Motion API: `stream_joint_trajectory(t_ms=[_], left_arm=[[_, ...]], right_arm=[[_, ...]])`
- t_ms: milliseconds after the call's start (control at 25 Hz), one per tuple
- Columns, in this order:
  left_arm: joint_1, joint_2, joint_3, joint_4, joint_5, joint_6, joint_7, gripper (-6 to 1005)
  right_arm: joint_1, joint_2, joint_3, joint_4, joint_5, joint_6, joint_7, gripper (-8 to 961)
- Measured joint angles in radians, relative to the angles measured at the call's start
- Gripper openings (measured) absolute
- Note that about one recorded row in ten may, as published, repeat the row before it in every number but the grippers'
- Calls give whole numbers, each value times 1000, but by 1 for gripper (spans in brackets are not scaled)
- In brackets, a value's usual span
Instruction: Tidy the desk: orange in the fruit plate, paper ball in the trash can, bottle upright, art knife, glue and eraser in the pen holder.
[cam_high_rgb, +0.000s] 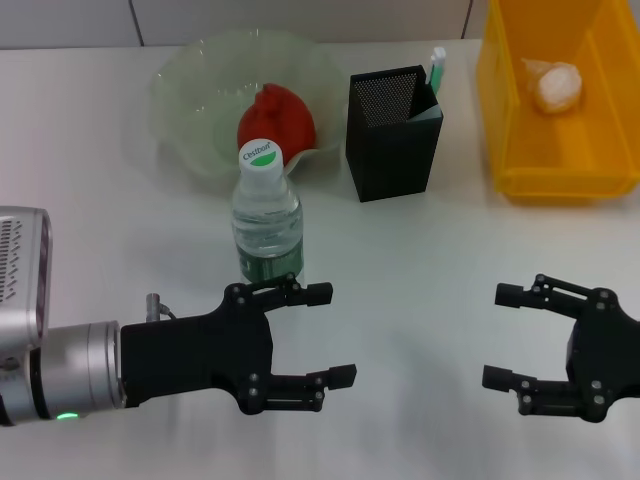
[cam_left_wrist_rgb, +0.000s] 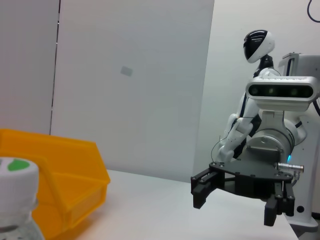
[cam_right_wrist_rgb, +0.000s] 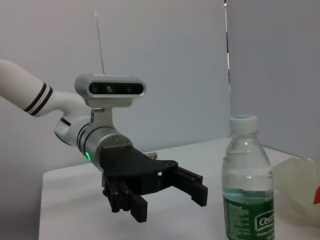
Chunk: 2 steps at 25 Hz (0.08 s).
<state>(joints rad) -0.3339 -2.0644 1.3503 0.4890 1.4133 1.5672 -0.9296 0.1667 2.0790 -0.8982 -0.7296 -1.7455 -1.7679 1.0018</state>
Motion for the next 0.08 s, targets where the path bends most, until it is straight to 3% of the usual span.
stream_joint_trajectory(t_ms=[80], left_arm=[[-4,0,0,1,0,0,-4,860]], right_arm=[[12,0,5,29,-1,1,-17,838]])
